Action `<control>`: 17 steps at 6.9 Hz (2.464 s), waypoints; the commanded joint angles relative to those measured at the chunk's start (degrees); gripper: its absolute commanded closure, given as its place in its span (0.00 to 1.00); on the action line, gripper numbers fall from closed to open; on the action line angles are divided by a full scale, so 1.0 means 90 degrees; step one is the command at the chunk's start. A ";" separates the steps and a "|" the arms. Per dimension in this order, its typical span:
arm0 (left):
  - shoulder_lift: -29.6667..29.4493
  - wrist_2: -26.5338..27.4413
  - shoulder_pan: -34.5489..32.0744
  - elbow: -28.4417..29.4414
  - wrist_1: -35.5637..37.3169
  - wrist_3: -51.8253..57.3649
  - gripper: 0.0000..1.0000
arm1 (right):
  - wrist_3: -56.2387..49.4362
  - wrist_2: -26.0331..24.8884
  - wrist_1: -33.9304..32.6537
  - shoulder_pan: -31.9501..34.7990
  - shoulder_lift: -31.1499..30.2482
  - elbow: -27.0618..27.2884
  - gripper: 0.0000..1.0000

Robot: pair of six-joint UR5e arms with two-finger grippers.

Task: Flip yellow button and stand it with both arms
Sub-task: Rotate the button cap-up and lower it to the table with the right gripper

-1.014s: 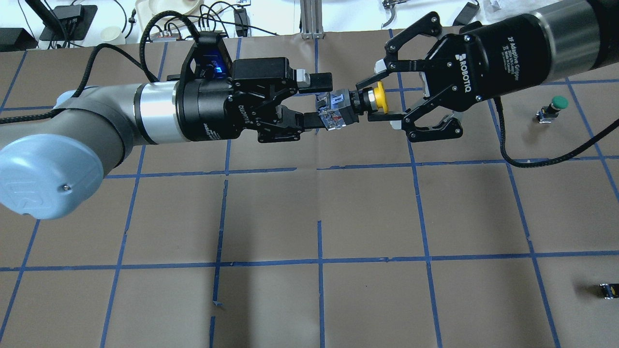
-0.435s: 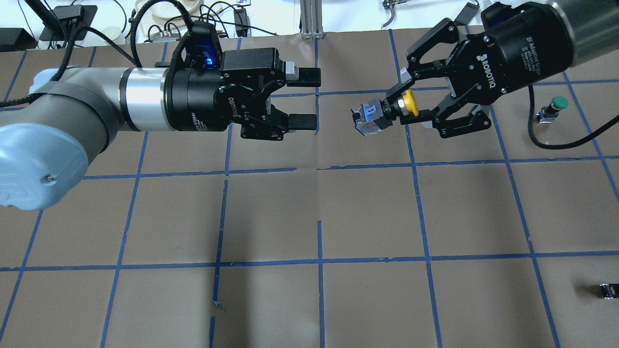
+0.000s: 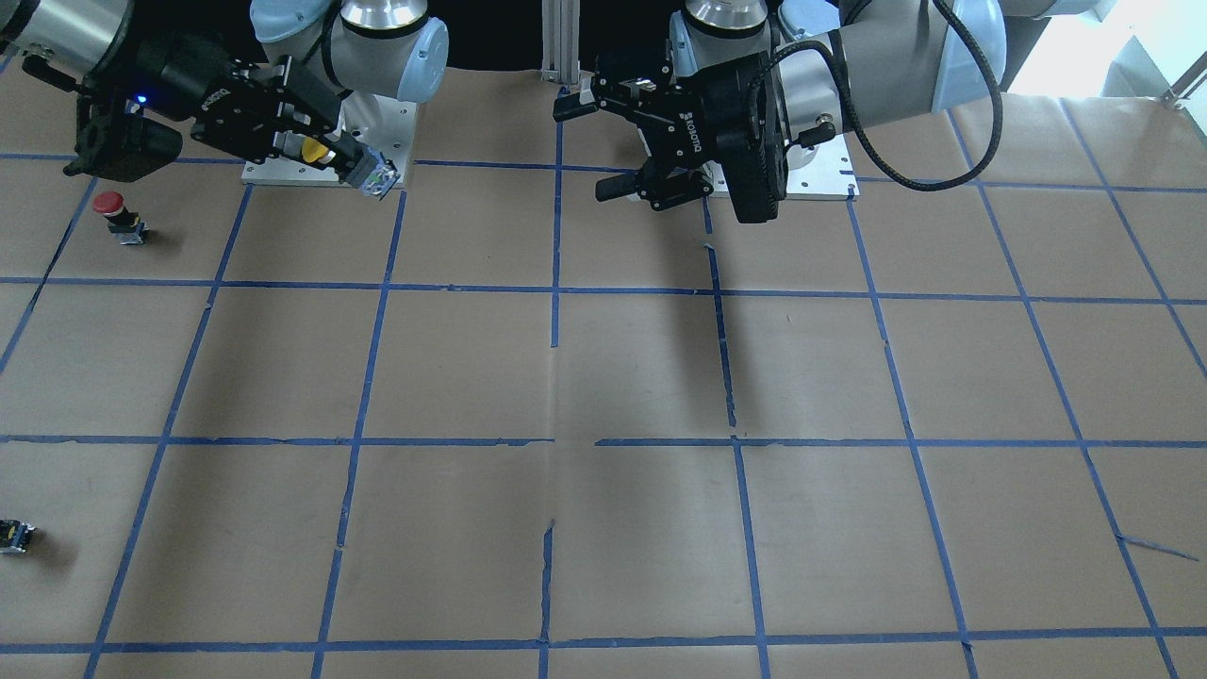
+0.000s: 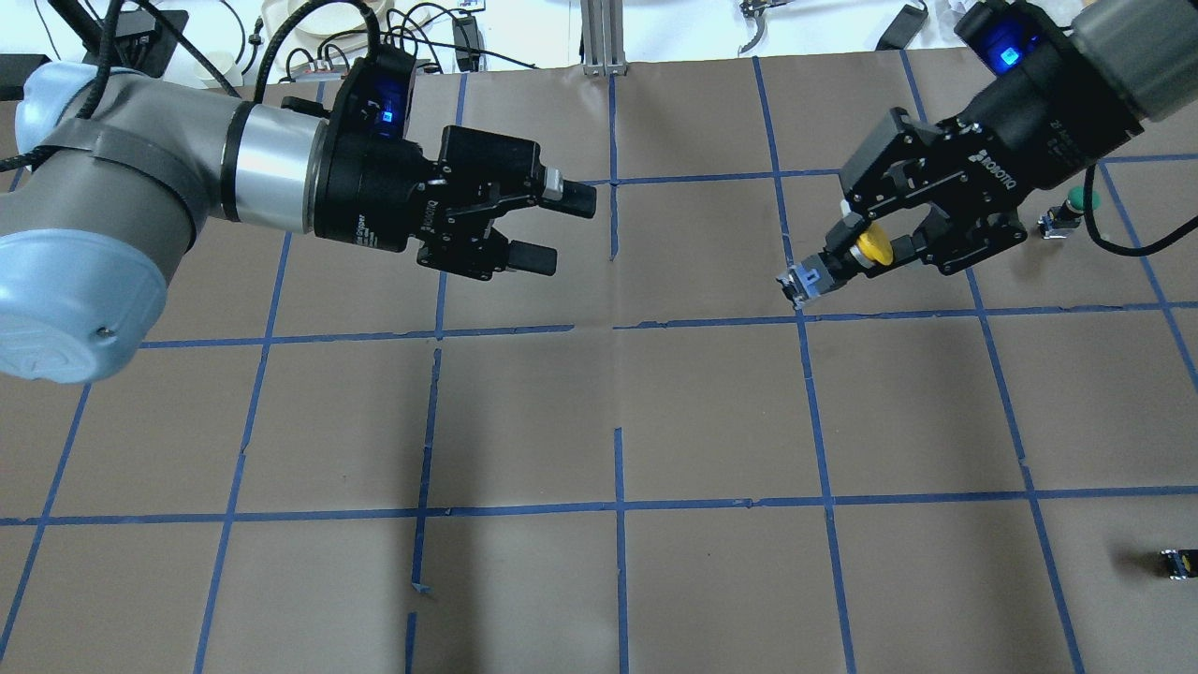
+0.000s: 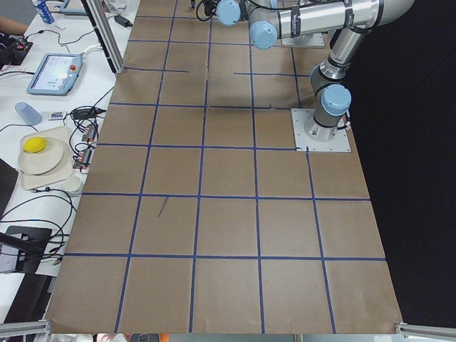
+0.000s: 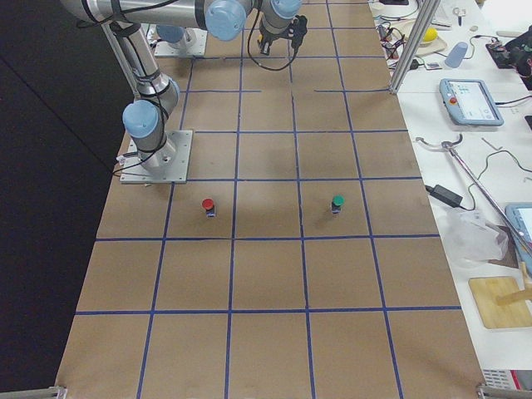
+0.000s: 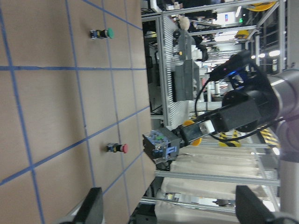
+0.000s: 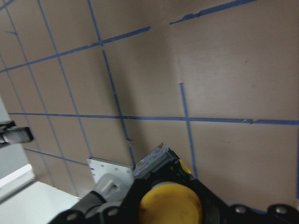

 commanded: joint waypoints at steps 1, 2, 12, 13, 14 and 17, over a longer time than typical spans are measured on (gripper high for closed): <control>-0.0226 0.1861 -0.0004 0.0113 0.0413 -0.0296 0.00 | -0.1795 -0.1526 -0.1104 0.0003 0.0026 0.0564 0.92; -0.0246 0.2954 -0.0033 0.0355 0.0608 -0.0791 0.00 | -0.2335 -0.1676 -0.1981 -0.0093 0.0026 0.1207 0.94; -0.0266 0.6803 -0.0160 0.2008 -0.0288 -0.1539 0.00 | -1.2895 -0.2369 -0.5416 -0.3023 0.0582 0.3001 0.94; -0.0276 0.6851 -0.0218 0.1989 -0.0307 -0.1509 0.00 | -1.4105 -0.2468 -0.5640 -0.3179 0.0621 0.3010 0.94; -0.0295 0.6793 -0.0180 0.2018 -0.0288 -0.1519 0.00 | -1.5123 -0.2546 -0.5991 -0.3286 0.0766 0.3010 0.94; -0.0305 0.6822 -0.0160 0.2145 -0.0483 -0.1529 0.00 | -1.7802 -0.2772 -0.6746 -0.3452 0.1420 0.3049 0.93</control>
